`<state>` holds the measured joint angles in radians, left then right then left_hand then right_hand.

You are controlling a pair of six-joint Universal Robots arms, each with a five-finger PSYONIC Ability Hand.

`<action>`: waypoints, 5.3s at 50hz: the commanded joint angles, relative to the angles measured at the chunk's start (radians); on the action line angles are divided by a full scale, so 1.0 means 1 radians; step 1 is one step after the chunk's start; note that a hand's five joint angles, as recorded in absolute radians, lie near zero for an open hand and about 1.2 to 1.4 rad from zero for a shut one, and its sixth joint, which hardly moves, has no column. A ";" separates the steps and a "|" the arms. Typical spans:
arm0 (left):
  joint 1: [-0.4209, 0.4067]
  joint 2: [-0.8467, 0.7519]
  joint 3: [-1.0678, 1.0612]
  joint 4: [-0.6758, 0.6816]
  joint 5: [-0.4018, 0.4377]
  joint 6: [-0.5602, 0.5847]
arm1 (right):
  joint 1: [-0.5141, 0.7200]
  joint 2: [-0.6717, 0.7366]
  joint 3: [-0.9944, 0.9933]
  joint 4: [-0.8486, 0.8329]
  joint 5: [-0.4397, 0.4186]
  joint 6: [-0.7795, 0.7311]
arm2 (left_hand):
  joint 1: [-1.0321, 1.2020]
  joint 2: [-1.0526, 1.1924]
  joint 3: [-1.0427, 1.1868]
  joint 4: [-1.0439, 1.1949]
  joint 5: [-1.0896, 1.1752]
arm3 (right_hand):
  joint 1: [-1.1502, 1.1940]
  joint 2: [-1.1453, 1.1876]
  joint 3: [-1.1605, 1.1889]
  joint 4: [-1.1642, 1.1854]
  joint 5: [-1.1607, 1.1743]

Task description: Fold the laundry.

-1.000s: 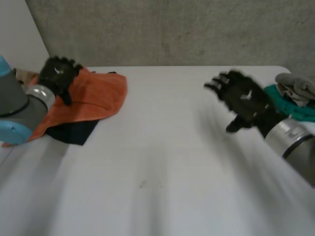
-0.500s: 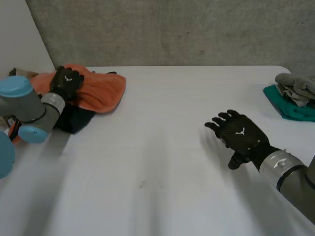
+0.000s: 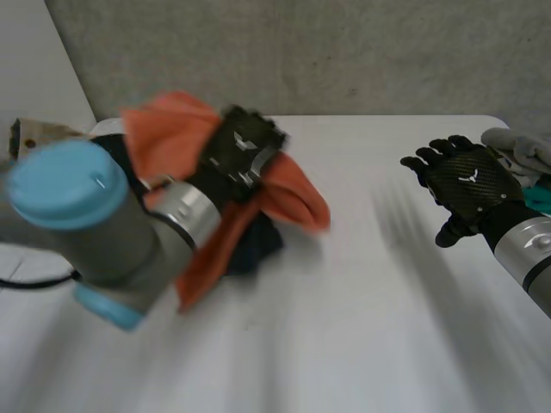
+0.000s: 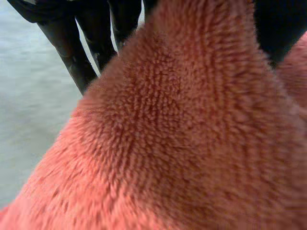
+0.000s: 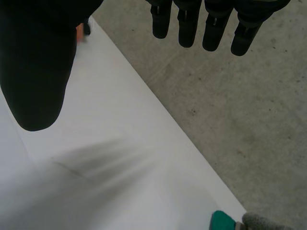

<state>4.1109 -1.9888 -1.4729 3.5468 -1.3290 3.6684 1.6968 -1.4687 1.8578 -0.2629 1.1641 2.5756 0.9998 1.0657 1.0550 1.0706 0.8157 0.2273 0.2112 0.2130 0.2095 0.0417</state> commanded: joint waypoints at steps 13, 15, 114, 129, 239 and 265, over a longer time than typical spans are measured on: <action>0.029 0.220 -0.155 -0.012 -0.071 -0.056 | 0.023 0.015 -0.089 0.109 0.005 0.109 | -0.783 -0.849 -0.839 -0.854 -0.774 | -0.053 -0.037 -0.038 -0.035 -0.042; 0.055 0.255 -0.181 -0.020 -0.075 -0.063 | 0.040 0.016 -0.123 0.168 0.008 0.144 | -0.783 -0.849 -0.839 -0.854 -0.774 | -0.053 -0.037 -0.038 -0.035 -0.042; 0.338 -0.078 0.117 0.222 -0.411 0.223 | 0.096 0.119 -0.104 0.166 0.198 -0.026 | -0.777 -0.843 -0.832 -0.848 -0.768 | 1.169 1.185 1.183 1.187 1.180; 0.128 -0.013 -0.105 0.120 -0.395 0.170 | 0.115 0.116 -0.101 0.179 0.195 -0.025 | -0.742 -0.808 -0.797 -0.813 -0.733 | 1.169 1.185 1.183 1.187 1.180; -0.150 -0.110 -0.017 0.067 -0.513 -0.240 | 0.164 0.179 -0.454 0.017 0.190 -0.006 | -0.710 -0.776 -0.765 -0.781 -0.700 | 1.169 1.185 1.183 1.187 1.180; -0.159 -0.435 0.324 -0.210 0.037 -0.789 | 0.236 -0.271 -0.348 0.192 0.066 0.107 | -0.538 -0.604 -0.593 -0.609 -0.528 | 1.169 1.185 1.183 1.187 1.180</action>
<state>3.9634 -2.3879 -1.1705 3.3910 -1.4416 3.0296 1.9360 -1.7337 1.4892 -0.0676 1.2287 2.6781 0.2800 0.2632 0.2688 0.2664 0.0853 1.0969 1.1751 1.1983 1.2005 0.9759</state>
